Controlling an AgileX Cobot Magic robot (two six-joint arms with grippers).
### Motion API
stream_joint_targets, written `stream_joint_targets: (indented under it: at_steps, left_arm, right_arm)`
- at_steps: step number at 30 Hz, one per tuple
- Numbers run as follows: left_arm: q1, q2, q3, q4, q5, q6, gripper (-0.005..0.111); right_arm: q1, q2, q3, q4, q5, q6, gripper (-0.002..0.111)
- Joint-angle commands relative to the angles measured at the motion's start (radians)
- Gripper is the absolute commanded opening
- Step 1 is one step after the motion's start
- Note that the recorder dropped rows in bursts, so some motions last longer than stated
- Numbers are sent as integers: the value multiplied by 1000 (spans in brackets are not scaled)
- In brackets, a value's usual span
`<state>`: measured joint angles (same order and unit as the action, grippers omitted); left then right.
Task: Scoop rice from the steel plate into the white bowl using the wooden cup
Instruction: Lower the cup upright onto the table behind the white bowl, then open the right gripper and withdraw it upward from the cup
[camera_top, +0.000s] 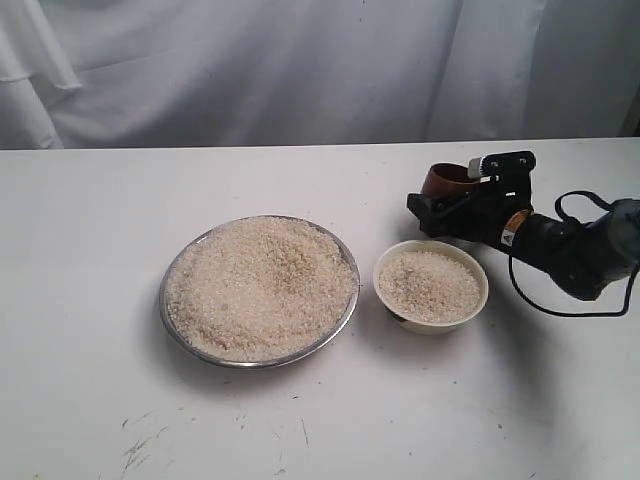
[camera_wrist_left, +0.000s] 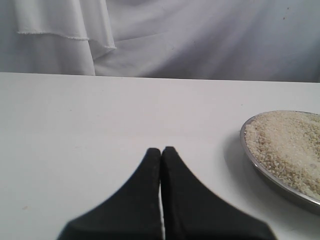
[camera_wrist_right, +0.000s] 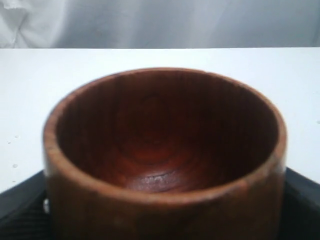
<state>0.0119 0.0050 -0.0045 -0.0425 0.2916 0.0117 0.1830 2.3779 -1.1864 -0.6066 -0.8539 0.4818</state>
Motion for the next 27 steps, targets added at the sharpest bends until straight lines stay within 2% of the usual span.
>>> stream_joint_targets:
  at_steps: [1,11,19,27]
  left_arm:
    - [-2,-5,5,-1,-6,-3,0]
    - [-2,-5,5,-1,-6,-3,0]
    - [-2,-5,5,-1,-6,-3,0]
    - [-2,-5,5,-1,-6,-3,0]
  right_arm:
    - [9,-16,-10,-11,28,12,73]
    - [9,-30,-12,-7,14,23,75]
    - [9,-57,-31,-13,18,107,79]
    - [7,-175,-31,-14,79,112,79]
